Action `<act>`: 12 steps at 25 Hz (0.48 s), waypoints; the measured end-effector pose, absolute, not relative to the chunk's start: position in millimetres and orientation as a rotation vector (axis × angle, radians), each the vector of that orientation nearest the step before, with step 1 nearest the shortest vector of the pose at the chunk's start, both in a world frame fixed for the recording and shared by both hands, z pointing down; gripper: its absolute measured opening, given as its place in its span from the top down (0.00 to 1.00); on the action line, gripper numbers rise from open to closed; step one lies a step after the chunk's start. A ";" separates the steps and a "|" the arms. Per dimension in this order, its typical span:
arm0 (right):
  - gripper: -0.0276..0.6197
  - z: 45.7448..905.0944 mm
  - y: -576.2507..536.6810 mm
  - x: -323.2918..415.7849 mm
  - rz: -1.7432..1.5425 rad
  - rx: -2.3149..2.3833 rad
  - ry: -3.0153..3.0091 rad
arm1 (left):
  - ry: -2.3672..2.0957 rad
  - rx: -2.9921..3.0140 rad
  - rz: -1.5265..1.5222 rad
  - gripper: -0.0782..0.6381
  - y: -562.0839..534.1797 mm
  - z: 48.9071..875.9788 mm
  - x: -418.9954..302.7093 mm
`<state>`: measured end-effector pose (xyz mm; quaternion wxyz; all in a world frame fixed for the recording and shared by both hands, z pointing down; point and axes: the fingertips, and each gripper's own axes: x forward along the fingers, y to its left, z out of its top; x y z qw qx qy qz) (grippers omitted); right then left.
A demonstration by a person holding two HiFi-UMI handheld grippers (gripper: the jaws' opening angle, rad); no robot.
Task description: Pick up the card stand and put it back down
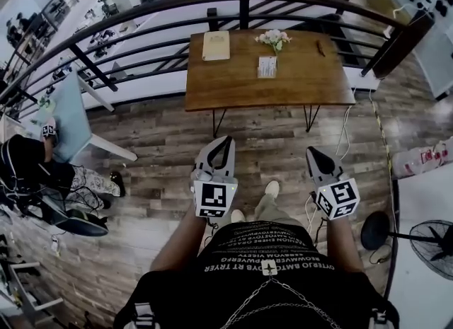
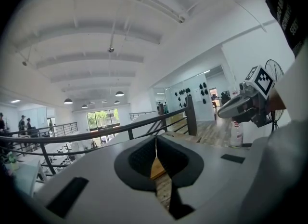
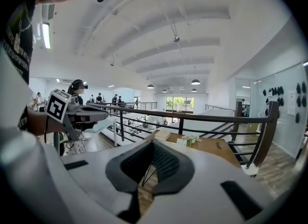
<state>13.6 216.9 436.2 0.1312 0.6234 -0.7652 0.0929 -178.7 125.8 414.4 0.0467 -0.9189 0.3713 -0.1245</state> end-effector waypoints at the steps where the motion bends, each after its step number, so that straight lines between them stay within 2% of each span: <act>1: 0.94 438.7 212.7 16.8 0.277 1.804 -2.227 | 1.134 -2.801 -0.384 0.85 123.9 415.0 -175.5; 12: 0.94 457.1 167.5 46.6 0.339 1.767 -2.258 | 1.130 -2.820 -0.475 0.85 91.8 437.0 -138.9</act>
